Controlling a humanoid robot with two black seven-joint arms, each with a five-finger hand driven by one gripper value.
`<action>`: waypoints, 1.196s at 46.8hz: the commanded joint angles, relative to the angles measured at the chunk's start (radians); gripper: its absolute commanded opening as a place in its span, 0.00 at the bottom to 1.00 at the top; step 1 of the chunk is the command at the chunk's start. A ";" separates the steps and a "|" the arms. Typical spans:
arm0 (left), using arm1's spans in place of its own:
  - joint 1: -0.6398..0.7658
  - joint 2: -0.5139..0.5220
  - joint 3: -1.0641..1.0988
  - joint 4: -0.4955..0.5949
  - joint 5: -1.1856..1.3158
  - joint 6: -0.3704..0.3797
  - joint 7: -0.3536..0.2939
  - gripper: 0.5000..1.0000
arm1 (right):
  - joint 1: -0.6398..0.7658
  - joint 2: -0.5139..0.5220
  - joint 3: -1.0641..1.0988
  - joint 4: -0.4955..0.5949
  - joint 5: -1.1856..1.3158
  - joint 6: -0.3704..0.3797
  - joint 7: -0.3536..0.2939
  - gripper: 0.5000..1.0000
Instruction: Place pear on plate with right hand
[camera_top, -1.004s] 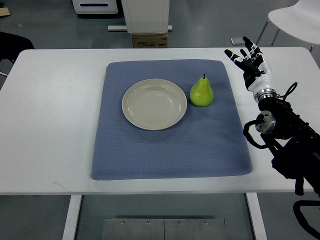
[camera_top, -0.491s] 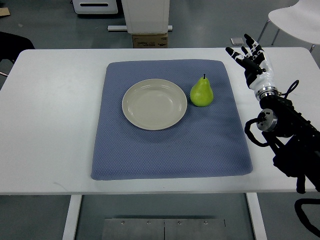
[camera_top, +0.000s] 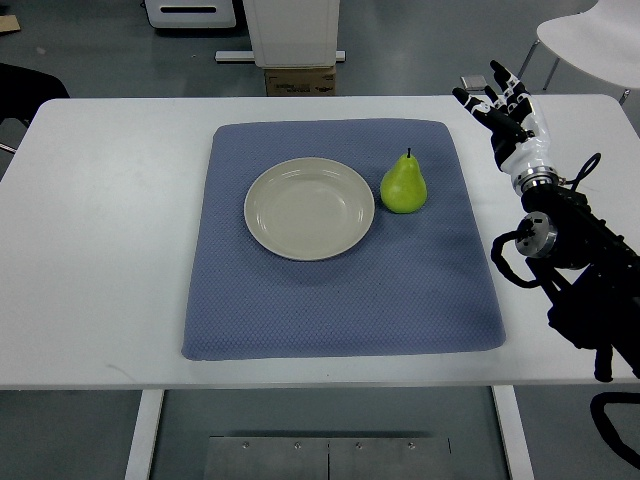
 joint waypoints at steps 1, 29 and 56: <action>0.000 0.000 0.000 0.000 0.000 0.000 0.000 1.00 | 0.006 0.002 -0.002 0.000 0.000 0.000 0.000 1.00; 0.000 0.000 0.000 0.000 0.000 0.000 0.000 1.00 | 0.009 -0.001 -0.068 -0.002 0.000 0.000 0.008 1.00; 0.000 0.000 0.000 0.000 0.000 0.000 0.000 1.00 | 0.007 0.028 -0.069 -0.005 0.000 0.001 0.009 1.00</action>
